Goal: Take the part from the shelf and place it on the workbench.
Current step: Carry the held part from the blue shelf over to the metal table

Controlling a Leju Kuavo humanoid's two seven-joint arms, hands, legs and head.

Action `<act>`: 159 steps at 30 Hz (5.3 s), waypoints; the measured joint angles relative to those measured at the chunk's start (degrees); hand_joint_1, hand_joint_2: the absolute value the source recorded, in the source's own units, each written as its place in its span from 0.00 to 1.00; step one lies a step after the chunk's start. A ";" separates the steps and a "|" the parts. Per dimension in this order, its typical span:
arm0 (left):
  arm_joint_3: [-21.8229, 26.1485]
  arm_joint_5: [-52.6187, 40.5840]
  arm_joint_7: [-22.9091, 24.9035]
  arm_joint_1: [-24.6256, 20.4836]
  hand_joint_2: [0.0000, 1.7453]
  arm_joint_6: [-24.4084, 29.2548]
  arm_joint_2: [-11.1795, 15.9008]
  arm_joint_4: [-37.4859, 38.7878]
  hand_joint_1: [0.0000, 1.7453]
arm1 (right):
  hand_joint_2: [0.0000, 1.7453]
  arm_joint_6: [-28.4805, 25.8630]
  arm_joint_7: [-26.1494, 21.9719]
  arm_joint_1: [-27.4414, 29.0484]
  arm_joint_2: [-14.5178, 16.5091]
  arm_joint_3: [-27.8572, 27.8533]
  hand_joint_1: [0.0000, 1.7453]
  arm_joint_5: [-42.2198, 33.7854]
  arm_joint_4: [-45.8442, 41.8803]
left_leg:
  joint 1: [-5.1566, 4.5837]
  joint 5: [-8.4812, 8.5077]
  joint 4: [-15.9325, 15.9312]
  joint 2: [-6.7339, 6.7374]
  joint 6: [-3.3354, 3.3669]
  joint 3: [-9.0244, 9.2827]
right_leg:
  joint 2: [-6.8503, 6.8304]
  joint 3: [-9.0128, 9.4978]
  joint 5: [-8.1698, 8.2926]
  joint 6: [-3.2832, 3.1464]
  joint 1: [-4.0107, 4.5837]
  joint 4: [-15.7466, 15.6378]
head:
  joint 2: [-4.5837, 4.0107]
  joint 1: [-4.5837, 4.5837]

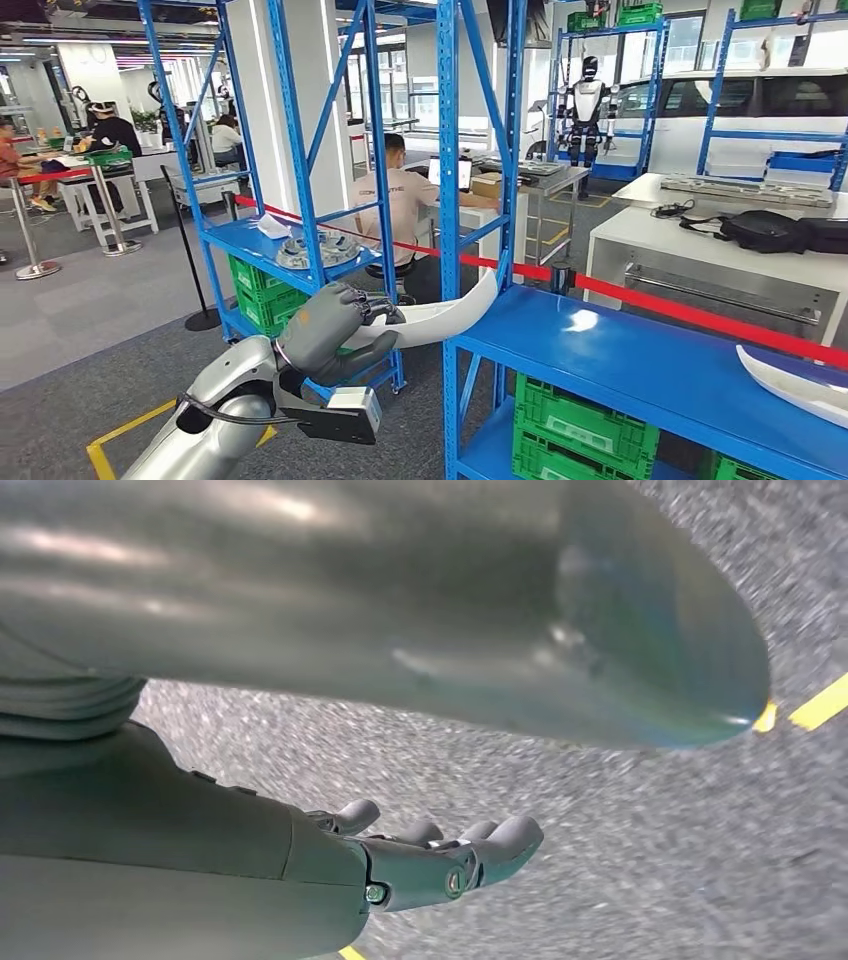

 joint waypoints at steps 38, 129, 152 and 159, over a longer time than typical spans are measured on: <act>-0.69 4.14 3.24 -2.64 1.00 -1.25 -2.25 0.73 1.00 | 0.00 0.41 0.60 1.99 0.04 0.06 0.00 -1.01 0.04 | -0.90 3.42 -10.43 0.52 2.46 4.77 | -1.28 0.42 -2.28 1.41 0.58 1.53 | 0.00 0.07; 0.86 1.79 -4.80 3.67 1.00 3.24 -0.57 8.54 1.00 | 0.00 18.90 12.78 2.18 -1.50 -13.49 0.00 -15.86 0.09 | -0.97 2.60 -9.60 0.48 2.48 5.10 | -2.02 -0.10 -0.76 2.08 0.31 1.06 | 0.00 -0.18; 1.37 0.47 -3.81 5.19 1.00 2.23 -1.64 8.59 1.00 | 0.00 25.28 16.89 2.52 -0.50 -13.64 0.00 -12.29 0.13 | 0.19 -1.53 4.22 -0.94 -0.33 -2.65 | 1.18 -1.07 0.57 0.58 -0.32 0.49 | 0.00 -0.14; 1.36 -0.07 -4.01 4.38 1.00 2.06 -3.19 9.53 1.00 | 0.00 31.91 18.83 2.37 1.62 -13.11 0.00 -10.96 0.43 | -0.84 2.82 -9.15 1.63 2.20 4.21 | -2.31 0.30 -0.45 2.31 0.26 0.34 | 0.00 -0.07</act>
